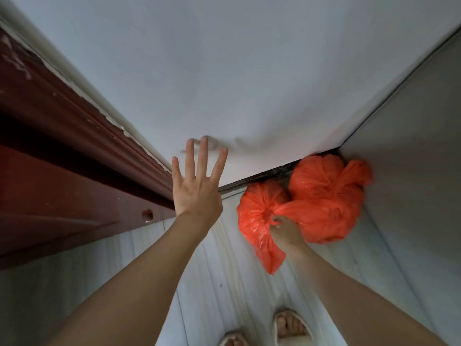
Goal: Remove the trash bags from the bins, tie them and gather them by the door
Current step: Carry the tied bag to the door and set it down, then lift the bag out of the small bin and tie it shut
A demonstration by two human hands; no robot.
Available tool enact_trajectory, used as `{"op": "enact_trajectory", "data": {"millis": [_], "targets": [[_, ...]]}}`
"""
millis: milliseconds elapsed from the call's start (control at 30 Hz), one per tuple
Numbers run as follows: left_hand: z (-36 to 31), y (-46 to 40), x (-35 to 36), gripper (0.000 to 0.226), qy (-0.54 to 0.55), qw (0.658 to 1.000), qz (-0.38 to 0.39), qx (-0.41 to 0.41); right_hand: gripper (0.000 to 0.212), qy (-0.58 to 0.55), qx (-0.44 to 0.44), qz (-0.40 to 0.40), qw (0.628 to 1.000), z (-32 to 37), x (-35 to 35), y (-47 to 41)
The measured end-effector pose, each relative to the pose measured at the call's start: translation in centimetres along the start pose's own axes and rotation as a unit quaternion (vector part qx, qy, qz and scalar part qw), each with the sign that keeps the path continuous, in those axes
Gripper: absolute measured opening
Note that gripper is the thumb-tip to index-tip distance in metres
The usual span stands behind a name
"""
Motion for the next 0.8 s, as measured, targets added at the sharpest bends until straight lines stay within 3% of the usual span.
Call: {"op": "enact_trajectory", "data": {"millis": [100,267,400,567,800], "targets": [[-0.5,3.2,-4.2,0.079,0.028,0.997,0.072,0.010,0.031,-0.018,0.002,0.003,1.000,1.4,-2.8,5.7],[-3.4,11.6,-10.7,0.070,0.079,0.982,0.134,0.112,0.029,-0.007,-0.016,0.000,1.000,1.2,-7.8,19.3],[-7.7,20.7,-14.9,0.065,0.127,0.962,0.166,0.175,0.032,-0.105,0.032,-0.038,0.993,-2.9,-11.7,31.1],[-14.2,33.4,-18.1,0.045,0.209,0.925,0.233,0.217,0.030,-0.301,0.109,-0.077,0.944,-11.6,-14.4,45.8],[-28.7,56.8,-21.6,0.039,0.213,0.850,0.304,0.373,0.028,-0.457,0.194,-0.223,0.839,-31.2,-14.2,70.6]]}}
Point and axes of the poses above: each hand's wrist, its own y-axis away from the middle knuckle, its own x-axis out of the palm, z = x × y, the point moved 2 cm from there along -y, towards the middle knuckle, and after that the axes turned 5 degrees about z, right-handed, at the moved point
